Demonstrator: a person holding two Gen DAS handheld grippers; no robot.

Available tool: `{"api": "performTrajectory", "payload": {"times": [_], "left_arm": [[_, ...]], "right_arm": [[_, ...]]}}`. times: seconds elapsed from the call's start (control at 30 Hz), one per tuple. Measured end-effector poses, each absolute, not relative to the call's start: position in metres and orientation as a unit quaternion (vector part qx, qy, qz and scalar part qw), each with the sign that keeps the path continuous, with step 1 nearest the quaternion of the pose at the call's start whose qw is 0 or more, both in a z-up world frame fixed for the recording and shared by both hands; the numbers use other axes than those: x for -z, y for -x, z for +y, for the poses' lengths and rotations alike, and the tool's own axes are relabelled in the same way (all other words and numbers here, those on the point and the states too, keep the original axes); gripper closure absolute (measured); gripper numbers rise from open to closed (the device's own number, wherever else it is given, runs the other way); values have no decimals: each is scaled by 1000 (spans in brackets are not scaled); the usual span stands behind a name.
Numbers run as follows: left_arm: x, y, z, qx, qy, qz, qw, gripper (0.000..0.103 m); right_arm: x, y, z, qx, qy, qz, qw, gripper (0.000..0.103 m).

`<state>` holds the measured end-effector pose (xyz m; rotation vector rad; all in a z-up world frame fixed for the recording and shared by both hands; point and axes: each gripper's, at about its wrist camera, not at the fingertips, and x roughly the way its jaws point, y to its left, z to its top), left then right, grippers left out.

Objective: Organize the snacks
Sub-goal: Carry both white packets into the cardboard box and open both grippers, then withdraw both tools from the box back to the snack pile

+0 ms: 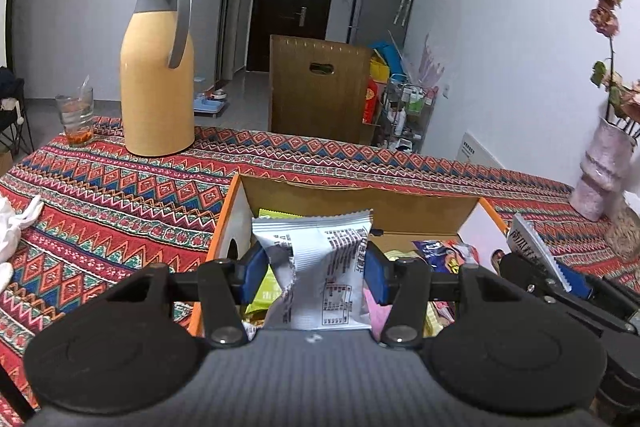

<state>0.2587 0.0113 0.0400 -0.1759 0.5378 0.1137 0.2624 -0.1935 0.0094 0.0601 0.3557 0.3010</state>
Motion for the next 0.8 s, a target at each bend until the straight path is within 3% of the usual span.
{"api": "performTrajectory", "payload": {"times": [0.47,0.53,0.57,0.6,0.63,0.67,0.7,0.73,0.8], "left_arm": [[-13,-270,14,-48,83,289,952,51],[-14,-268,15,-49,85,284,954,45],[-15,-266,16,-47,88,280,955,36],[-16,-264,16,-45,90,274,957,30],[-16,-263,16,-45,91,270,958,26],[-17,-261,16,-48,91,267,958,15],[-18,-259,16,-53,92,261,960,4],[-19,-257,16,-58,91,254,961,0],[-21,-253,16,-62,91,245,963,0]], "right_arm": [[15,-280,-189,-143,-21,204,968,69],[15,-280,-190,-141,-23,206,968,68],[15,-279,-190,-139,-24,205,969,68],[16,-279,-191,-138,-25,204,969,64],[16,-278,-193,-136,-27,205,969,51],[15,-277,-195,-132,-32,202,970,42],[15,-275,-197,-127,-36,198,971,22],[14,-274,-199,-124,-40,193,973,7],[12,-271,-203,-121,-50,185,974,0]]}}
